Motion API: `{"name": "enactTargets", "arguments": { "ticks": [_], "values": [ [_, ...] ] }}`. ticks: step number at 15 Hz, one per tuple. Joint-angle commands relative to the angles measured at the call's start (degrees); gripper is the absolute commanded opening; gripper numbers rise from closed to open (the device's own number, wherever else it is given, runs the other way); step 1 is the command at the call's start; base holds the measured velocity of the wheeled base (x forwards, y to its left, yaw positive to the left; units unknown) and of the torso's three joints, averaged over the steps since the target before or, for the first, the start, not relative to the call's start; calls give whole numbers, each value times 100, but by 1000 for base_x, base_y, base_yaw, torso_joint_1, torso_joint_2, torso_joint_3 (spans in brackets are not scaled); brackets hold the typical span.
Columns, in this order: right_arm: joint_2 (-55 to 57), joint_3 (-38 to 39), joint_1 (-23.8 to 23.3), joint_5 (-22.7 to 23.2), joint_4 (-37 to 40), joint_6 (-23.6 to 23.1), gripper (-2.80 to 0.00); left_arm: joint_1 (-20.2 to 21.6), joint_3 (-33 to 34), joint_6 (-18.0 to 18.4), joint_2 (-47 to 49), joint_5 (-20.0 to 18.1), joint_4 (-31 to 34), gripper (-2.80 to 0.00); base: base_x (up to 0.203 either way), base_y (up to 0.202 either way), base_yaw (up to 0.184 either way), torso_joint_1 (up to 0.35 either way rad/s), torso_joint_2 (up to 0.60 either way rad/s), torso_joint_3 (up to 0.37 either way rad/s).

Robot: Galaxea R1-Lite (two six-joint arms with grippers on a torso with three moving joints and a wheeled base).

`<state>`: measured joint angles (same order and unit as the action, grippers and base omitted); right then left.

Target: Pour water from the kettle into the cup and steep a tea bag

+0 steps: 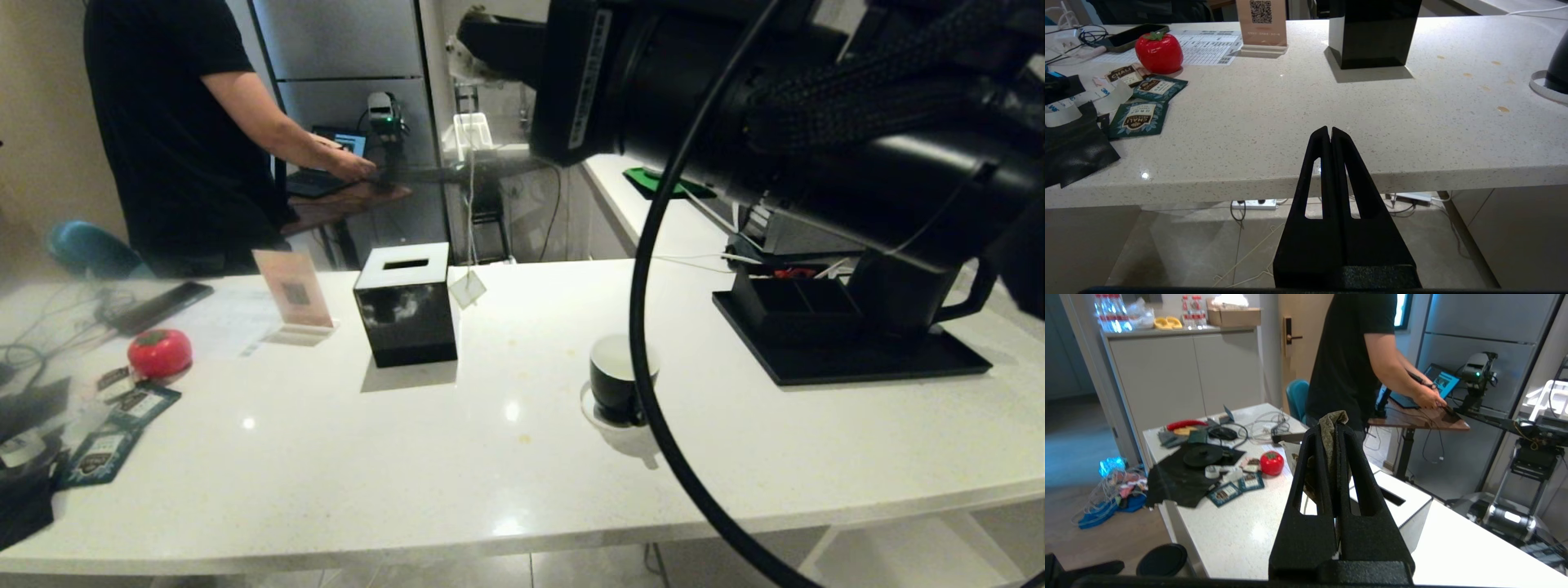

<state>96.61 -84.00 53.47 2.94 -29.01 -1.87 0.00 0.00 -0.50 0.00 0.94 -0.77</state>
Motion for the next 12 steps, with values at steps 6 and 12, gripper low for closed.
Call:
{"name": "enactTargets", "arguments": {
  "ticks": [6, 12],
  "values": [
    [13, 6, 6, 5, -17, -7, -280, 0, 0, 24, 9, 3, 0, -280, 0, 0, 0, 0, 0, 0],
    [-11, 15, 6, 5, -8, 2, -280, -9, 0, 121, 9, -5, 6, -280, 0, 0, 0, 0, 0, 0]
  ]
}}
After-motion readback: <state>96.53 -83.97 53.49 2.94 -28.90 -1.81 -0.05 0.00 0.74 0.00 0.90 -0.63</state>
